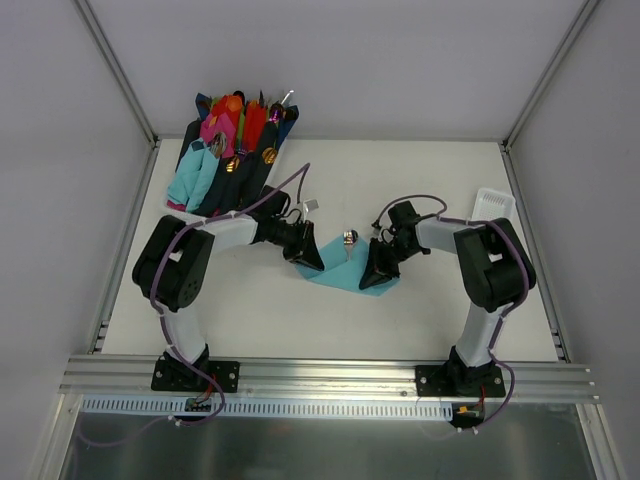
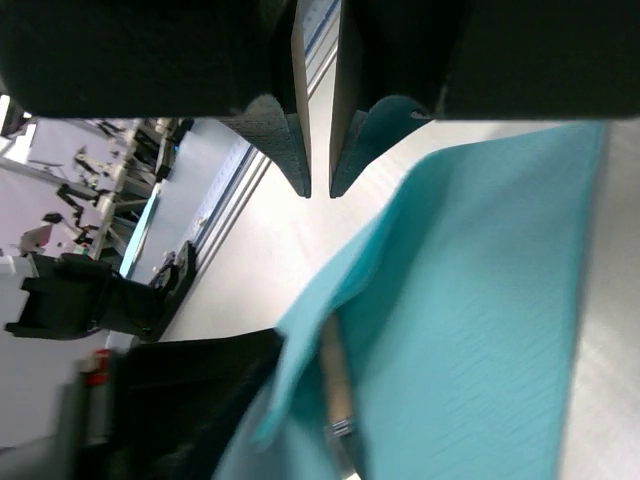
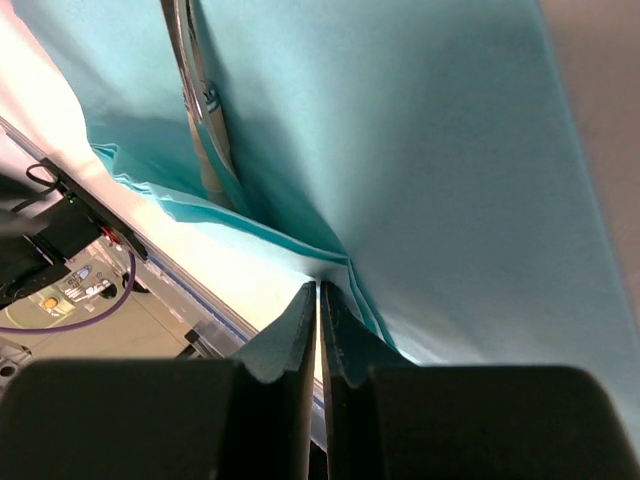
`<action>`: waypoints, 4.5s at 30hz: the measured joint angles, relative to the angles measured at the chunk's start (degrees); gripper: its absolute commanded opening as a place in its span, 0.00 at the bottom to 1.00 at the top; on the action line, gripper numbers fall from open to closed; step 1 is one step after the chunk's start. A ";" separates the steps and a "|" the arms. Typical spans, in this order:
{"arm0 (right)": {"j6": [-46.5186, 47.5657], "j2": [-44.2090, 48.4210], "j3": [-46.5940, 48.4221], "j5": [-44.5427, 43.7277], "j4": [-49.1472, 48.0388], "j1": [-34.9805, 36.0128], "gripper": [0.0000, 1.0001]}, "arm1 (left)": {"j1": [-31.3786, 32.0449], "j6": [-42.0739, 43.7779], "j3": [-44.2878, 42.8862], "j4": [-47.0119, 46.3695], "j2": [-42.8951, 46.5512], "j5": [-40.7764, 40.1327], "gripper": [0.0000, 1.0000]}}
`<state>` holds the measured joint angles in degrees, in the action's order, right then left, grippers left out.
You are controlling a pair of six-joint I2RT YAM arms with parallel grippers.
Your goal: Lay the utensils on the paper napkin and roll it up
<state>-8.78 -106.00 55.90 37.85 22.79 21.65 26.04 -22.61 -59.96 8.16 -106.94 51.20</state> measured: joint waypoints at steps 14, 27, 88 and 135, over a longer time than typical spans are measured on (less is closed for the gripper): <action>4.35 -2.47 4.11 0.57 3.45 -0.46 0.10 | 7.78 -5.95 -5.20 -8.15 -2.49 -1.40 0.17; 4.31 -2.47 4.39 0.13 3.93 -0.33 0.11 | 10.34 -9.97 -5.25 -10.99 -5.57 -6.36 0.18; -3.23 12.85 4.39 -10.29 6.38 -0.55 0.42 | 9.86 -11.19 -6.38 -10.93 -9.99 -7.15 0.18; -4.13 5.40 -4.37 0.09 -5.75 -7.67 0.45 | 9.11 -11.50 -6.78 -10.95 -11.04 -6.54 0.18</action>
<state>-12.91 -100.60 51.53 37.93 17.04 13.98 35.16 -34.11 -66.74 -2.79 -117.97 44.66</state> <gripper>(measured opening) 0.453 0.178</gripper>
